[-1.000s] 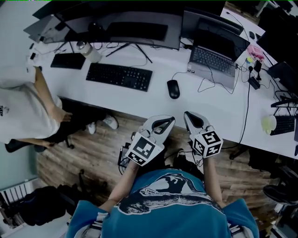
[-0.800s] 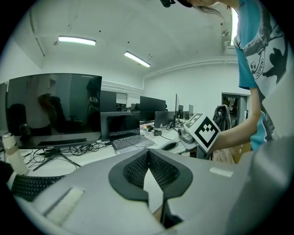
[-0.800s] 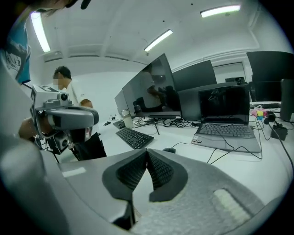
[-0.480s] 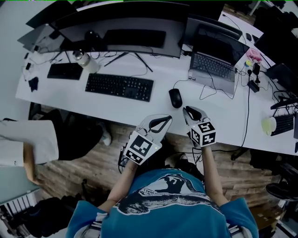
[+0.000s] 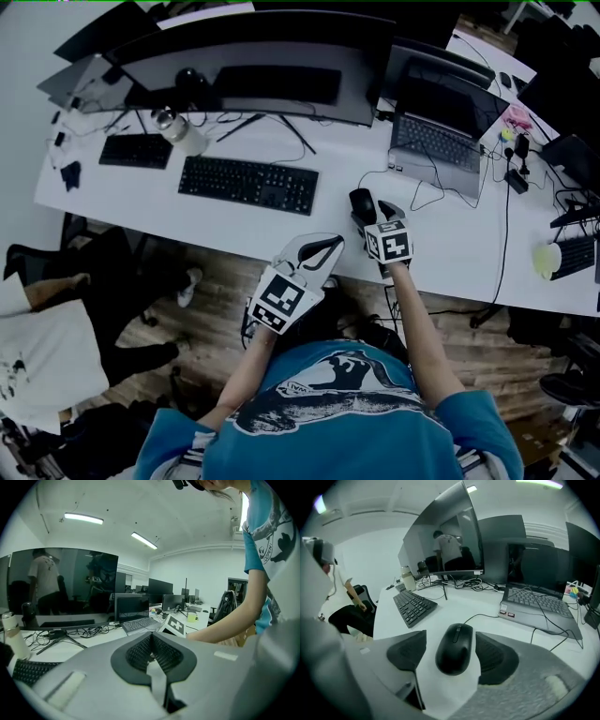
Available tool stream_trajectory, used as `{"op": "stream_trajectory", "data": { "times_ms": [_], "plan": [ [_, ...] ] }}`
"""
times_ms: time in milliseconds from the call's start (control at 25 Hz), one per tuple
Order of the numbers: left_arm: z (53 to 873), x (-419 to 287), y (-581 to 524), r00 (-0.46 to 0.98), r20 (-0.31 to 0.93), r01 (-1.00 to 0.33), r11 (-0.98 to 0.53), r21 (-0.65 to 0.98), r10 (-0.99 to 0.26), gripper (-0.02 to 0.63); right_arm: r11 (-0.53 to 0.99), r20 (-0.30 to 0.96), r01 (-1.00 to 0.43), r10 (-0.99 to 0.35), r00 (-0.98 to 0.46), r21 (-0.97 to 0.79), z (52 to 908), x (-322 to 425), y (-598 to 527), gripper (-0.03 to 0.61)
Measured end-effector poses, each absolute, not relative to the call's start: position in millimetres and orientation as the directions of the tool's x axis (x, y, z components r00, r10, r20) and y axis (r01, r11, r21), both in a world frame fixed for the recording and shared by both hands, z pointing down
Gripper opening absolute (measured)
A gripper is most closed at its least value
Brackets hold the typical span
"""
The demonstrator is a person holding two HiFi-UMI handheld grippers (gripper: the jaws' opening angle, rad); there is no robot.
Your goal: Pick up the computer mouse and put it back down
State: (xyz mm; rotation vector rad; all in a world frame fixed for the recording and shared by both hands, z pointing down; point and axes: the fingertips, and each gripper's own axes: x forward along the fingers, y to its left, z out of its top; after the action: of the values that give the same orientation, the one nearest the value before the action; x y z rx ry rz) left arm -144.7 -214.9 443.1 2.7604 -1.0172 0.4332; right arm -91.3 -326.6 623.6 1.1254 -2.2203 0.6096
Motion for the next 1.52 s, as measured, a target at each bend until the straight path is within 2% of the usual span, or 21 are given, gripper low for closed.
{"op": "stream_trajectory", "data": {
  "times_ms": [120,440,680,960,1200,1520],
  "plan": [
    [446,-154,-216,0.716,0.335,-0.665,-0.744,0.062,-0.612,0.014,0.520,0.697,-0.844,-0.558,-0.450,-0.129,643,-96,-339,0.341],
    [455,-178,-218,0.691,0.349,-0.696,-0.713,0.087,-0.633,0.014,0.432,0.752,-0.898,-0.564,-0.341,-0.083,673,-96,-353,0.341],
    [460,-186,-221,0.690,0.354,-0.702,-0.703,0.115,-0.631,0.014,0.428,0.729,-0.899,-0.586,-0.353,-0.091,670,-93,-353,0.308],
    [469,-181,-218,0.708,0.353,-0.687,-0.711,0.147,-0.612,0.014,0.442,0.659,-0.884,-0.621,-0.424,-0.152,637,-86,-338,0.307],
    [466,-166,-224,0.738,0.339,-0.659,-0.730,0.181,-0.583,0.014,0.467,0.545,-0.857,-0.671,-0.504,-0.217,575,-79,-319,0.307],
    [465,-127,-227,0.768,0.354,-0.617,-0.764,0.188,-0.534,0.014,0.511,0.438,-0.837,-0.717,-0.542,-0.198,502,-44,-298,0.307]
  ]
}}
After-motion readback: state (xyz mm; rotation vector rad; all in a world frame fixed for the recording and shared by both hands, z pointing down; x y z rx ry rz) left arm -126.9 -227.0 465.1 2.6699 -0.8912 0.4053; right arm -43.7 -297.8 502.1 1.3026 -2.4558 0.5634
